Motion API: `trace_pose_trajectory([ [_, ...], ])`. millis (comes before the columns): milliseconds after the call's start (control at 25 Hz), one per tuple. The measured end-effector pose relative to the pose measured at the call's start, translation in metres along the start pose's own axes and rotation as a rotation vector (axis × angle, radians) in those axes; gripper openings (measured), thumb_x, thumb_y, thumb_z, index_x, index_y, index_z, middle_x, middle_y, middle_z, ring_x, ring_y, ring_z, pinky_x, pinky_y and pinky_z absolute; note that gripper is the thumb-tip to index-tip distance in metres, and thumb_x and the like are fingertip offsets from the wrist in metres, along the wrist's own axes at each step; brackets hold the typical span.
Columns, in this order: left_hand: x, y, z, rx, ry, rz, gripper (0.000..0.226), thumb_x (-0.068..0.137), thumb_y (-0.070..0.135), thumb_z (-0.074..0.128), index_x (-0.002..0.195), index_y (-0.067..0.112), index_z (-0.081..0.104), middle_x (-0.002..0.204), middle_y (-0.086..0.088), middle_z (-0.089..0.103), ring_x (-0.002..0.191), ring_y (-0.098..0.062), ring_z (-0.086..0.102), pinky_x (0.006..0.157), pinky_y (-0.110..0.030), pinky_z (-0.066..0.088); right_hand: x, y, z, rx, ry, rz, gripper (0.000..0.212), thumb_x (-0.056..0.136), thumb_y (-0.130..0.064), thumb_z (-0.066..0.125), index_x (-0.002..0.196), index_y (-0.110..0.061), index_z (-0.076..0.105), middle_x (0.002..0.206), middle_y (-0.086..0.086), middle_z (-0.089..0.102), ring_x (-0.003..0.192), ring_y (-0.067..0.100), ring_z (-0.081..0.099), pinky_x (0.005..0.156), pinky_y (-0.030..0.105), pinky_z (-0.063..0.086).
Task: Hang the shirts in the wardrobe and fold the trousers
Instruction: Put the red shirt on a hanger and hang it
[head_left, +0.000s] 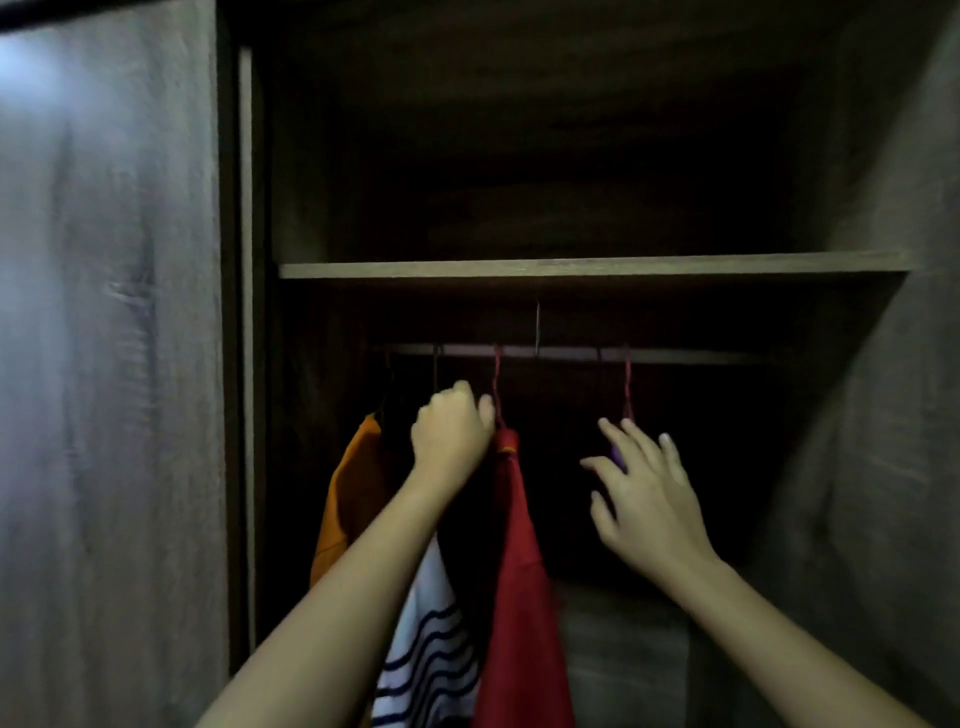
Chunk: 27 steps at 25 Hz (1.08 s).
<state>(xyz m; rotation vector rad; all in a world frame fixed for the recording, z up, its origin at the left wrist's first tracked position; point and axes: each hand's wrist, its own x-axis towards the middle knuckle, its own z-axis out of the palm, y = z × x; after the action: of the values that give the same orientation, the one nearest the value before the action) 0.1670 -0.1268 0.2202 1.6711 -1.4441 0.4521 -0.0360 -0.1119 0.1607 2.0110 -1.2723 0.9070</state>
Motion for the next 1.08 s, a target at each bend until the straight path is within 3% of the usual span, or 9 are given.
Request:
trace_pose_trajectory([
  [80, -0.016, -0.029, -0.018, -0.097, 0.101, 0.058, 0.03, 0.09, 0.029, 0.048, 0.104, 0.009, 0.064, 0.097, -0.016, 0.07, 0.093, -0.037, 0.064, 0.076, -0.04, 0.049, -0.009, -0.029, 0.007, 0.103, 0.067, -0.107, 0.03, 0.067, -0.022, 0.065, 0.096, -0.02, 0.068, 0.128, 0.008, 0.059, 0.124, 0.028, 0.051, 0.106, 0.044, 0.033],
  [200, -0.073, -0.094, -0.039, -0.101, 0.09, 0.213, 0.033, 0.086, 0.031, 0.044, 0.096, 0.012, 0.068, 0.086, -0.008, 0.071, 0.081, -0.027, 0.067, 0.068, -0.035, 0.05, -0.031, -0.094, 0.024, 0.319, 0.06, -0.228, 0.029, 0.071, -0.024, 0.053, 0.097, -0.019, 0.066, 0.124, 0.005, 0.06, 0.12, 0.023, 0.051, 0.108, 0.032, 0.028],
  [280, -0.119, -0.147, -0.053, -0.07, 0.067, 0.227, 0.036, 0.084, 0.032, 0.043, 0.097, 0.011, 0.069, 0.086, -0.006, 0.071, 0.079, -0.023, 0.067, 0.071, -0.028, 0.046, -0.046, -0.14, 0.036, 0.473, -0.002, -0.278, 0.031, 0.072, -0.022, 0.054, 0.101, -0.017, 0.064, 0.123, 0.007, 0.059, 0.117, 0.021, 0.05, 0.103, 0.027, 0.031],
  [560, -0.271, -0.345, -0.131, 0.3, -0.116, -0.101, 0.043, 0.082, 0.027, 0.041, 0.102, 0.003, 0.07, 0.102, -0.014, 0.072, 0.091, -0.028, 0.07, 0.085, -0.028, 0.043, -0.083, -0.335, 0.07, 0.778, -0.275, -0.466, 0.051, 0.075, -0.022, 0.051, 0.124, -0.008, 0.051, 0.128, 0.014, 0.054, 0.118, 0.03, 0.051, 0.101, 0.037, 0.045],
  [720, -0.334, -0.432, -0.197, 0.45, -0.256, -0.3, 0.049, 0.084, 0.029, 0.039, 0.112, -0.002, 0.064, 0.112, -0.02, 0.067, 0.102, -0.034, 0.066, 0.093, -0.031, 0.038, -0.107, -0.444, 0.074, 0.837, -0.471, -0.542, 0.055, 0.077, -0.018, 0.057, 0.13, -0.006, 0.047, 0.131, 0.015, 0.05, 0.123, 0.032, 0.046, 0.105, 0.037, 0.039],
  [800, -0.355, -0.472, -0.229, 0.538, -0.27, -0.389, 0.054, 0.083, 0.033, 0.037, 0.114, -0.004, 0.062, 0.116, -0.021, 0.065, 0.106, -0.034, 0.064, 0.092, -0.034, 0.046, -0.122, -0.498, 0.078, 0.872, -0.55, -0.59, 0.057, 0.078, -0.018, 0.056, 0.132, -0.006, 0.045, 0.132, 0.015, 0.05, 0.12, 0.033, 0.046, 0.104, 0.037, 0.04],
  [880, -0.375, -0.511, -0.257, 0.595, -0.269, -0.519, 0.061, 0.085, 0.04, 0.035, 0.125, -0.001, 0.056, 0.13, -0.02, 0.056, 0.121, -0.032, 0.054, 0.101, -0.041, 0.041, -0.138, -0.547, 0.081, 0.909, -0.616, -0.634, 0.058, 0.079, -0.023, 0.05, 0.134, -0.008, 0.042, 0.14, 0.012, 0.043, 0.119, 0.031, 0.045, 0.103, 0.039, 0.04],
  [960, -0.391, -0.544, -0.27, 0.608, -0.331, -0.63, 0.069, 0.088, 0.051, 0.037, 0.14, 0.004, 0.04, 0.148, -0.017, 0.037, 0.138, -0.031, 0.033, 0.108, -0.048, 0.031, -0.154, -0.586, 0.091, 0.917, -0.695, -0.623, 0.054, 0.084, -0.03, 0.044, 0.133, -0.008, 0.042, 0.146, 0.01, 0.037, 0.127, 0.028, 0.039, 0.107, 0.038, 0.036],
  [1080, -0.409, -0.572, -0.264, 0.564, -0.509, -0.725, 0.107, 0.069, 0.081, 0.009, 0.149, 0.011, 0.019, 0.157, -0.009, 0.018, 0.146, -0.026, 0.009, 0.111, -0.046, 0.02, -0.174, -0.627, 0.102, 0.926, -0.743, -0.571, 0.062, 0.08, -0.042, 0.033, 0.124, -0.003, 0.051, 0.129, 0.015, 0.052, 0.122, 0.03, 0.046, 0.107, 0.038, 0.035],
])
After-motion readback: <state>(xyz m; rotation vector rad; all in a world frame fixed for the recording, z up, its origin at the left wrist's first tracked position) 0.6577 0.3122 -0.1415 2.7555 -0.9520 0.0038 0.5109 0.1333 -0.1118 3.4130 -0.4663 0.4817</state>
